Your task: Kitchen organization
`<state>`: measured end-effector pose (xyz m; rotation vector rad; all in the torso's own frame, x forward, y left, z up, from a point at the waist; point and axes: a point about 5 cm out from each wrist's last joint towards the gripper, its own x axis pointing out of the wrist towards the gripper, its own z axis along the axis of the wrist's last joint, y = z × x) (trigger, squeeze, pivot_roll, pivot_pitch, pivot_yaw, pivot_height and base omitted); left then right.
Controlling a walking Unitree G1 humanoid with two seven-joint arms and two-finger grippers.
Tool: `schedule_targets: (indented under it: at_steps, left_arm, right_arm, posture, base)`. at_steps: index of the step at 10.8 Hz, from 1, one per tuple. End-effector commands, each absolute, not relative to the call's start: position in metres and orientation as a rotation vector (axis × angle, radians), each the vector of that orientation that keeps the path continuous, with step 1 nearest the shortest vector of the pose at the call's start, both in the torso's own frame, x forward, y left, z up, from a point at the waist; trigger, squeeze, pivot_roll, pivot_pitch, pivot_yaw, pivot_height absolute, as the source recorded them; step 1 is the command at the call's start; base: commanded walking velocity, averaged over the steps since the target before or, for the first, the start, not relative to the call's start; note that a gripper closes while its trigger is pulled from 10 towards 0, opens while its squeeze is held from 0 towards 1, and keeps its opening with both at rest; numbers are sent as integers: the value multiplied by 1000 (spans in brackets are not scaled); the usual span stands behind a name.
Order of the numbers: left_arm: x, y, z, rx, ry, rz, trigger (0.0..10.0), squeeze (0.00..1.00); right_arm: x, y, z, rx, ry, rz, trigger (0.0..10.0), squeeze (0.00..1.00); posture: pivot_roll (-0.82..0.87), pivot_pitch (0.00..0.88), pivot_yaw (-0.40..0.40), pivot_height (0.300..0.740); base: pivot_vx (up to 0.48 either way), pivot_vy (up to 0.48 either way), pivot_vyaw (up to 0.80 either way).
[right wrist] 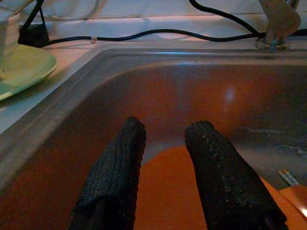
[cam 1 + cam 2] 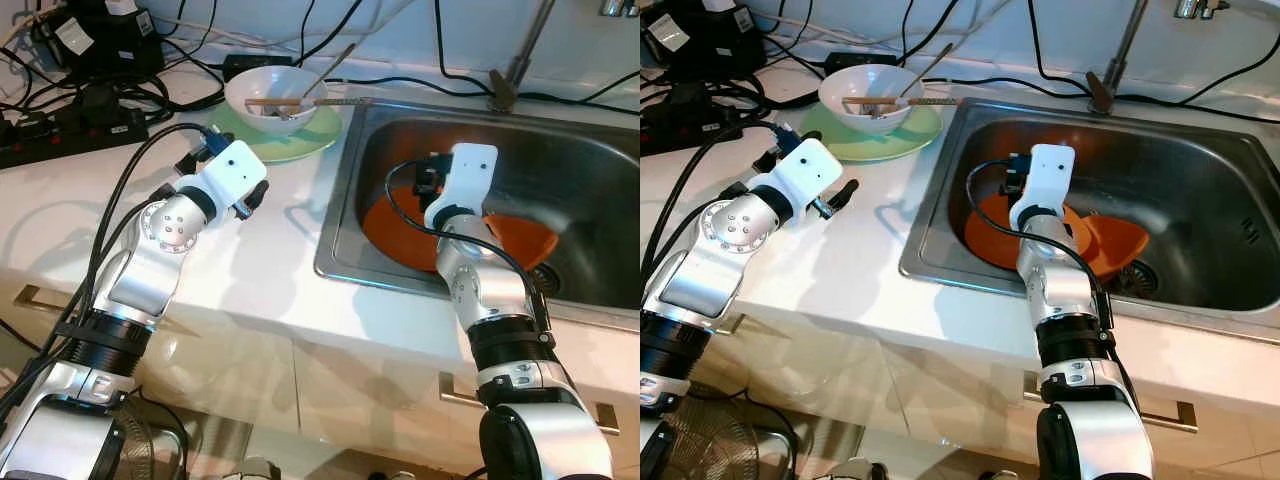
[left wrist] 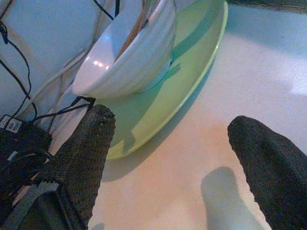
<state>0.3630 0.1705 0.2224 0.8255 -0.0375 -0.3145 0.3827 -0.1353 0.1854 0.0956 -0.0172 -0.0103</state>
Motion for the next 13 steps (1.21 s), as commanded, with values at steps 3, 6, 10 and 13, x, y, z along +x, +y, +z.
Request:
schedule_targets:
  at_steps: [3, 6, 10, 13]
  left_arm:
    - [366, 173, 227, 798, -54, -297, 0, 0]
    - [368, 178, 229, 843, -54, -296, 0, 0]
    - [376, 187, 223, 935, -8, -315, 10000, 0]
    - [393, 190, 217, 1170, 27, -331, 10000, 0]
  right_arm:
    - [385, -133, 192, 112, -41, -7, 10000, 0]
    - [384, -134, 192, 114, -43, -9, 10000, 0]
    - [383, -135, 190, 111, -40, -12, 10000, 0]
    - [380, -134, 190, 113, -45, -12, 10000, 0]
  posture:
    - [225, 84, -14, 725]
    - [223, 83, -9, 725]
    - [216, 77, -1, 725]
    - [196, 75, 12, 725]
  base:
    - [0, 0, 0]
    - [0, 0, 0]
    - [0, 0, 0]
    - [0, 0, 0]
